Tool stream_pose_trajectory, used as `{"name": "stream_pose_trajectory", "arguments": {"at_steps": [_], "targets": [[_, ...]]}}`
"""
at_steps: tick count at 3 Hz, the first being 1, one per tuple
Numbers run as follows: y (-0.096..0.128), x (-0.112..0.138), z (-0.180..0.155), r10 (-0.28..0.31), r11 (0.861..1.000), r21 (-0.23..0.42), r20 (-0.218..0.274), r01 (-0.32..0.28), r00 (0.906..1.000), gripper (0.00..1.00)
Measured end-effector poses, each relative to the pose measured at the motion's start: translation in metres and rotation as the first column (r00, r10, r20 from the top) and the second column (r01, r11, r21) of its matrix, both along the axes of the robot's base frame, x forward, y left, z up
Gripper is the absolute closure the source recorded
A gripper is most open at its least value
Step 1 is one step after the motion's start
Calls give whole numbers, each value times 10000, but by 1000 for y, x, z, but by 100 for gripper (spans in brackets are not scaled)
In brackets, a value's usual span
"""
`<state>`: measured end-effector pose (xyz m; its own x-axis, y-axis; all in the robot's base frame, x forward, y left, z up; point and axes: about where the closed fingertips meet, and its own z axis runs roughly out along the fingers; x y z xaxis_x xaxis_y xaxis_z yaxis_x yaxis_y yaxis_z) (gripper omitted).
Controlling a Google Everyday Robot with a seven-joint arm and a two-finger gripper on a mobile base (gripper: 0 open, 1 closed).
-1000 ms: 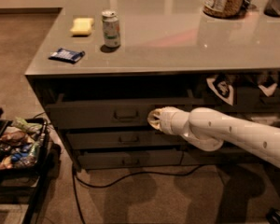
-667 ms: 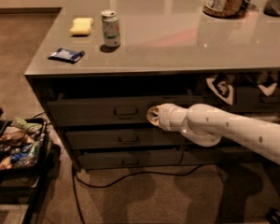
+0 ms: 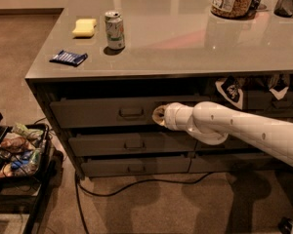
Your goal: Close top drawer
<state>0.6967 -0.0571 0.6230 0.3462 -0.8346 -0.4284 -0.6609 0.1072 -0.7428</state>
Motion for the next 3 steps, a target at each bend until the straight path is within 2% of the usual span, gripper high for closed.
{"name": "stream_pose_trajectory", "arguments": {"at_steps": [1, 2, 3], "targets": [[2, -4, -2, 316, 9988, 388, -312, -304, 9990, 100], [-16, -22, 0, 728, 9902, 1273, -1196, -574, 9902, 100], [-32, -59, 15, 1487, 9711, 2119, -1783, -1096, 9727, 100]]}}
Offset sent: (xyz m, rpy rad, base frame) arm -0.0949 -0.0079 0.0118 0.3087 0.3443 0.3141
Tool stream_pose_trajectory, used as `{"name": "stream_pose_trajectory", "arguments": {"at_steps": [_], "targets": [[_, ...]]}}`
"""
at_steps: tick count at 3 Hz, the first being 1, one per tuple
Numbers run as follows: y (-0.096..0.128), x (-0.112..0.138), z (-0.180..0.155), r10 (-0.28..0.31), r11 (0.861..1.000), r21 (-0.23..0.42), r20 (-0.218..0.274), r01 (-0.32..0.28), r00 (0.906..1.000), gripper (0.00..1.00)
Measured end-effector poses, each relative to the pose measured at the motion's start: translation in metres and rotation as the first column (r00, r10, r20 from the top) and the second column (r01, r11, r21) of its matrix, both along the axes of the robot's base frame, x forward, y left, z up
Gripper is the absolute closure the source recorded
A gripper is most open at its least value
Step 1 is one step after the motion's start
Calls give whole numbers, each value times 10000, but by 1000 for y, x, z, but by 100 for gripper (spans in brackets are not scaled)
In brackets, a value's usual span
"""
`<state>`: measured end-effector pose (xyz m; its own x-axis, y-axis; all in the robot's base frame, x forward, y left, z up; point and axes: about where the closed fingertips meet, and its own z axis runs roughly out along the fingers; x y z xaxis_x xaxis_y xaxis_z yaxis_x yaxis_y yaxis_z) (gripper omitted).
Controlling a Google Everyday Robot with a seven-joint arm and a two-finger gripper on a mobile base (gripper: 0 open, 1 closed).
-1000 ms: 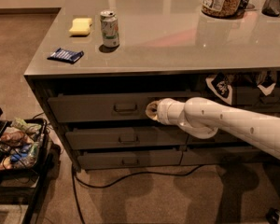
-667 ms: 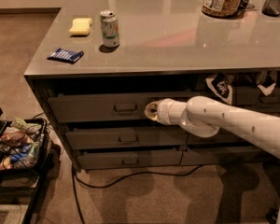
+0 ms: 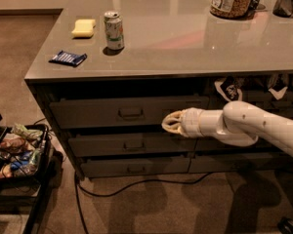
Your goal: Close top drawer
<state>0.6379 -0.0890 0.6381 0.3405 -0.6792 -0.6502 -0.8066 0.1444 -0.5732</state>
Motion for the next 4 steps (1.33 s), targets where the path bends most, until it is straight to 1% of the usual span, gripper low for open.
{"name": "stream_pose_trajectory", "arguments": {"at_steps": [1, 2, 3, 4], "targets": [[0, -60, 23, 1008, 9921, 809, -572, -960, 9933, 100], [-1, -120, 43, 1180, 9871, 1205, -1006, -1056, 9879, 100], [-6, -168, 51, 589, 9944, 946, -1187, -477, 9912, 100], [-7, -214, 47, -577, 9966, 538, -984, 632, 9935, 100]]}}
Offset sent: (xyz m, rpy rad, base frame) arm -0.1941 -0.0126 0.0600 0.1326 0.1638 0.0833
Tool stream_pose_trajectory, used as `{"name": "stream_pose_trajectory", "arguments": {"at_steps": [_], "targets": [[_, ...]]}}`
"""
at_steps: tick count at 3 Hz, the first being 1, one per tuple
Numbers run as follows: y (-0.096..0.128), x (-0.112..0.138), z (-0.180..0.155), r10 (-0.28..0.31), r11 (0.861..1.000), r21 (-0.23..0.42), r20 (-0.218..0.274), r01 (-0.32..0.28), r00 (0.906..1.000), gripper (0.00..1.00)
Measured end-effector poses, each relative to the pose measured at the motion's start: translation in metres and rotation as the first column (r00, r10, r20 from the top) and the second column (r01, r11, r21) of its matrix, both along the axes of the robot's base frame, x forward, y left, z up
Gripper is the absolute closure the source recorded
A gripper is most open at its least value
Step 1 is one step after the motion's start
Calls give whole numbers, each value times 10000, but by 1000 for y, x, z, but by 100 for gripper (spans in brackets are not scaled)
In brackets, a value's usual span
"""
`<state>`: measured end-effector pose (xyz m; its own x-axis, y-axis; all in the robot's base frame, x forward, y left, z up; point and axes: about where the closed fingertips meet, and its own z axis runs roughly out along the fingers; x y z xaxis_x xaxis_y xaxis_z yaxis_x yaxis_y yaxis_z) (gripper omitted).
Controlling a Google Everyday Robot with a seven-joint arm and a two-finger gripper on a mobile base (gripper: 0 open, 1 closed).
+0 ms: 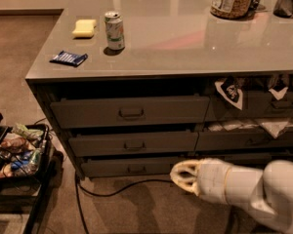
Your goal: Close top drawer
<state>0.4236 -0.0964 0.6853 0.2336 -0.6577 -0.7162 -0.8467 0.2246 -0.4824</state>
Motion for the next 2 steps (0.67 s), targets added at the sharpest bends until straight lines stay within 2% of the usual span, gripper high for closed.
{"name": "stream_pose_trajectory", "arguments": {"at_steps": [1, 2], "targets": [[-2, -34, -35, -1307, 9913, -162, 21, 1307, 9914, 100], [-8, -31, -35, -2073, 9779, -219, 325, 2080, 9777, 82]]}}
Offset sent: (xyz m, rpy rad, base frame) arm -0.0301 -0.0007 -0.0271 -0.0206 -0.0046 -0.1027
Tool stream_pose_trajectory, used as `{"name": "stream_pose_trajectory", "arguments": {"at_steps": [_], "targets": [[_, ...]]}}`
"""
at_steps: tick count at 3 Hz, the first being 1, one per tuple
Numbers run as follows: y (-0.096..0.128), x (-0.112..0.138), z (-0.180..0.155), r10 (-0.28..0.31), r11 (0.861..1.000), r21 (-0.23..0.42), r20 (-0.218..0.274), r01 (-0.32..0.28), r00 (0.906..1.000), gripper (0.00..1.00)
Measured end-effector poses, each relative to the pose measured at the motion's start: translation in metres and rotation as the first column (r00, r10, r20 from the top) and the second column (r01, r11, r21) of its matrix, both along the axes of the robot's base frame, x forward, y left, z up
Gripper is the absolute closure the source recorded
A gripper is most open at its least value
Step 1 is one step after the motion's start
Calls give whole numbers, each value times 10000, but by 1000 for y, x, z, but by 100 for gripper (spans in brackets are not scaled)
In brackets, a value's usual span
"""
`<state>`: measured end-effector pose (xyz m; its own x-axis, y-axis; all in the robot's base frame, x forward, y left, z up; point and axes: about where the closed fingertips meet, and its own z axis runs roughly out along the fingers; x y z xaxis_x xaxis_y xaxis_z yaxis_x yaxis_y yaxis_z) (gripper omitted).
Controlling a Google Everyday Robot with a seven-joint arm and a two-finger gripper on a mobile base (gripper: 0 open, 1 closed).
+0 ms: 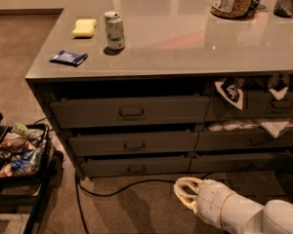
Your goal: Close top drawer
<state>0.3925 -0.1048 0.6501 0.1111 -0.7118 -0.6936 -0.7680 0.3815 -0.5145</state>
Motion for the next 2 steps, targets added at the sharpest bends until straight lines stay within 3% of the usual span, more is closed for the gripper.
{"name": "stream_pose_trajectory", "arguments": {"at_steps": [2], "targets": [[0, 0, 1, 6, 10000, -21, 13, -6, 10000, 35]]}}
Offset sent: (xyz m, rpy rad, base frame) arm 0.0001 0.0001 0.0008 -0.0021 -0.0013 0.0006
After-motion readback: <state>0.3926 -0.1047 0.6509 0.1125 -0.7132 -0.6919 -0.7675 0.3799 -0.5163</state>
